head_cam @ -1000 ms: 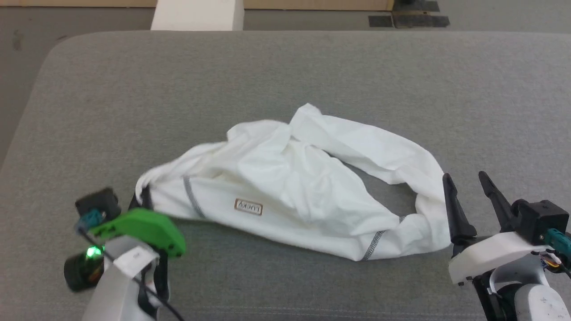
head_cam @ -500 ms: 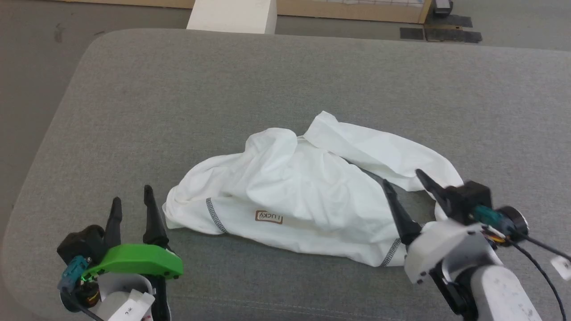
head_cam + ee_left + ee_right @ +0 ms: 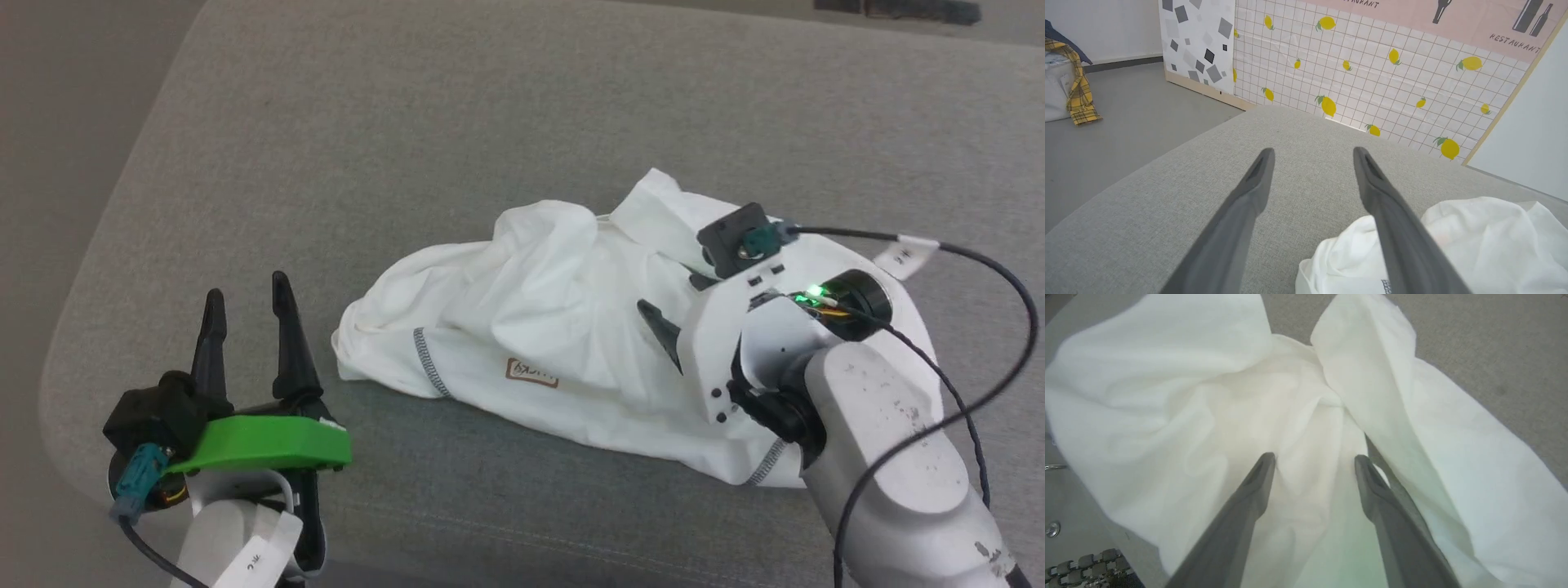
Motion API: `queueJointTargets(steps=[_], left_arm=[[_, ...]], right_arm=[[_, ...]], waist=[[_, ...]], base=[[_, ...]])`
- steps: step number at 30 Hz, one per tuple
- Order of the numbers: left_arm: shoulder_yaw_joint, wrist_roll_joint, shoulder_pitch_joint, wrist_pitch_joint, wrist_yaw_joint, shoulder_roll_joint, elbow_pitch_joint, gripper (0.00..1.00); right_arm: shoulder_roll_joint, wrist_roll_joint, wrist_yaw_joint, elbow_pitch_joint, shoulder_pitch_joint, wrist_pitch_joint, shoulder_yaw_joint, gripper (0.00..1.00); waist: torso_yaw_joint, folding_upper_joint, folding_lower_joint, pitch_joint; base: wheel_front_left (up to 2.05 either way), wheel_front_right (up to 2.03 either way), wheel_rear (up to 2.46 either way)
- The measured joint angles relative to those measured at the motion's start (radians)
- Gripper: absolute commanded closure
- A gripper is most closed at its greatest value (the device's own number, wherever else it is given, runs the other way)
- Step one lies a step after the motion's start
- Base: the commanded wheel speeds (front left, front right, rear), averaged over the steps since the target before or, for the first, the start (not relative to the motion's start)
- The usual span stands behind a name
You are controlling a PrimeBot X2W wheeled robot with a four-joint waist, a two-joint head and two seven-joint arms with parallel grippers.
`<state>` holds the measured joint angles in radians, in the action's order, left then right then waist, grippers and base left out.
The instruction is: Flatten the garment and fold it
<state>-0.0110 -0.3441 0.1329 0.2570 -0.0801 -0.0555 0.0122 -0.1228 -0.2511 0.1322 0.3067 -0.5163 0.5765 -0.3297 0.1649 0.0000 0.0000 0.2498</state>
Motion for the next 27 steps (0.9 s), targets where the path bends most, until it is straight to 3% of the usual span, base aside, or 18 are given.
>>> queueJointTargets(steps=[2,3,4,5,11,15,27], left_arm=[[-0.001,-0.001,0.004,0.0,0.001,0.001,0.003,0.0],[-0.003,-0.005,0.004,0.0,0.001,0.001,0.005,0.0],[-0.006,-0.011,0.005,0.0,0.0,0.001,0.007,0.0],[-0.016,-0.018,0.006,0.0,-0.007,0.001,0.008,0.0],[-0.034,-0.027,0.012,0.0,-0.018,0.001,0.007,0.0],[-0.042,-0.037,0.028,0.0,-0.022,0.002,0.005,0.0],[-0.098,-0.065,0.087,0.0,-0.026,0.003,-0.009,0.0]], right_arm=[[-0.005,-0.013,0.0,0.023,-0.018,0.062,-0.014,0.03],[-0.007,-0.016,0.0,0.028,-0.022,0.082,-0.018,0.51],[-0.012,-0.016,0.0,0.029,-0.027,0.101,-0.024,0.8],[-0.025,-0.019,0.0,0.019,-0.037,0.12,-0.026,1.0],[-0.046,-0.019,0.0,-0.003,-0.06,0.117,0.03,1.0],[-0.052,0.019,0.0,0.007,-0.134,0.064,0.132,1.0],[-0.133,0.331,0.0,0.188,-0.473,-0.159,0.52,1.0]], waist=[[0.018,0.0,0.0,0.015],[0.024,0.0,0.0,0.02],[0.032,0.0,0.0,0.027],[0.05,0.0,0.0,0.041],[0.068,0.0,0.0,0.056],[0.07,0.0,0.0,0.073],[0.117,0.0,0.0001,0.149]], base=[[0.0,0.0,0.0],[0.0,0.0,0.0],[0.0,0.0,0.0],[0.0,0.0,0.0],[0.0,0.0,0.0],[0.0,0.0,0.0],[0.0,0.0,0.0]])
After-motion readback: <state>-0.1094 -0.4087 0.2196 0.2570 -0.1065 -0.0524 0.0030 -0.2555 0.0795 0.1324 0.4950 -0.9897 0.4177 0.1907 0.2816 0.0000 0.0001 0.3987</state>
